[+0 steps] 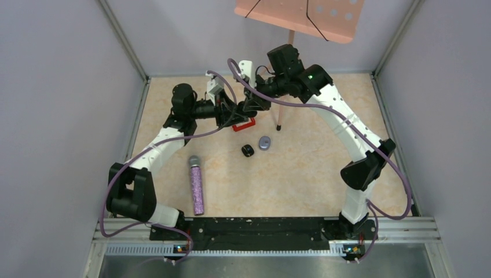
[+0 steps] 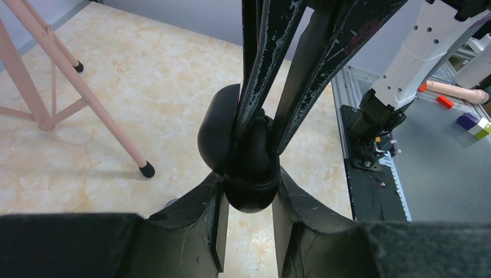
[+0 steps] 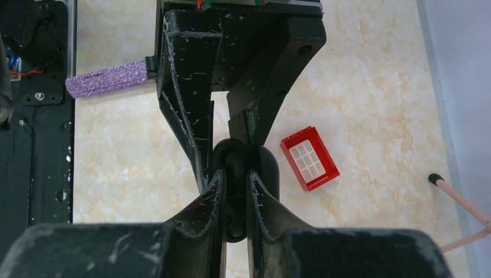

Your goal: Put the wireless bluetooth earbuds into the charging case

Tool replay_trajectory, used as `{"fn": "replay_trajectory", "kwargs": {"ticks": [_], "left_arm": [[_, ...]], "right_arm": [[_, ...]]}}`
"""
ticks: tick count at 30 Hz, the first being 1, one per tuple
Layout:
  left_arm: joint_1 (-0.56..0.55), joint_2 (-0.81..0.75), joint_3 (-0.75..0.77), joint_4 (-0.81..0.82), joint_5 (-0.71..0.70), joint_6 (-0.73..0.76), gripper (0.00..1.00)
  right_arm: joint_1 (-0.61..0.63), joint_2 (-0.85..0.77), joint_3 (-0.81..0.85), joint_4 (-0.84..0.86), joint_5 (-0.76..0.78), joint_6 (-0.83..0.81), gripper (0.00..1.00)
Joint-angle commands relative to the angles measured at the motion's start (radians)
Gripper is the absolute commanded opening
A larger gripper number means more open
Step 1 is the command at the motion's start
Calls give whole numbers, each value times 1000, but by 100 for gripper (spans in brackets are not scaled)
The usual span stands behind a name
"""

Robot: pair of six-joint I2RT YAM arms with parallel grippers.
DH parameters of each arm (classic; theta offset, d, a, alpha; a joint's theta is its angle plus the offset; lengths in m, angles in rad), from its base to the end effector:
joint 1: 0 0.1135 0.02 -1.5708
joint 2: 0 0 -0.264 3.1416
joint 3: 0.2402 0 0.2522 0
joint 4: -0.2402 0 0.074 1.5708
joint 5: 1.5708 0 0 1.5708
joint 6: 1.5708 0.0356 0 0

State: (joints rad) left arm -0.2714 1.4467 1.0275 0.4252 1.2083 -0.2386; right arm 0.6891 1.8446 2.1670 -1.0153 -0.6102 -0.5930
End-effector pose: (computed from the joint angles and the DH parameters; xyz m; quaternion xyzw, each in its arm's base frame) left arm 0.3014 -0.1184 0.3311 0.4123 0.5735 -0.5348 0.4638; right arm 0.2835 0.2600 0.4363 -0.6187 0.6156 0.2911 0.3918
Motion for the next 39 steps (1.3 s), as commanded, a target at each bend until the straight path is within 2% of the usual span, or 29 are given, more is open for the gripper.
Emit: {"fn": "replay_trajectory", "kwargs": {"ticks": [1,3,9,14,21,25,27,30,32,35,39], "left_arm": [[-6,-37,20,81,19,-8,0],[-8,-34,22,85,21,-10,0],[-11,-27,26,92,19,-4,0],[-11,-20,25,90,14,3,0],[-10,-16,25,90,9,3,0],[-10,-20,20,63,8,24,0],[-9,-22,18,45,11,37,0],[-9,-27,16,29,13,60,0],[-10,-32,18,4,12,97,0],[-10,-35,27,-19,21,120,0],[-11,-47,35,-44,26,138,0]], "right_arm": [[15,7,-9,26,9,0,0],[17,8,-9,32,4,7,0],[20,1,-9,28,12,14,21],[18,-26,-14,6,45,-4,29],[17,-52,-1,-2,43,-12,31],[-8,-87,71,-9,-33,15,34],[-23,-105,99,-5,-51,36,40],[-42,-135,58,7,-50,53,63],[-51,-152,1,8,-53,34,72],[-54,-157,-81,8,-59,-10,76],[-55,-131,-128,15,-57,-31,77]]}}
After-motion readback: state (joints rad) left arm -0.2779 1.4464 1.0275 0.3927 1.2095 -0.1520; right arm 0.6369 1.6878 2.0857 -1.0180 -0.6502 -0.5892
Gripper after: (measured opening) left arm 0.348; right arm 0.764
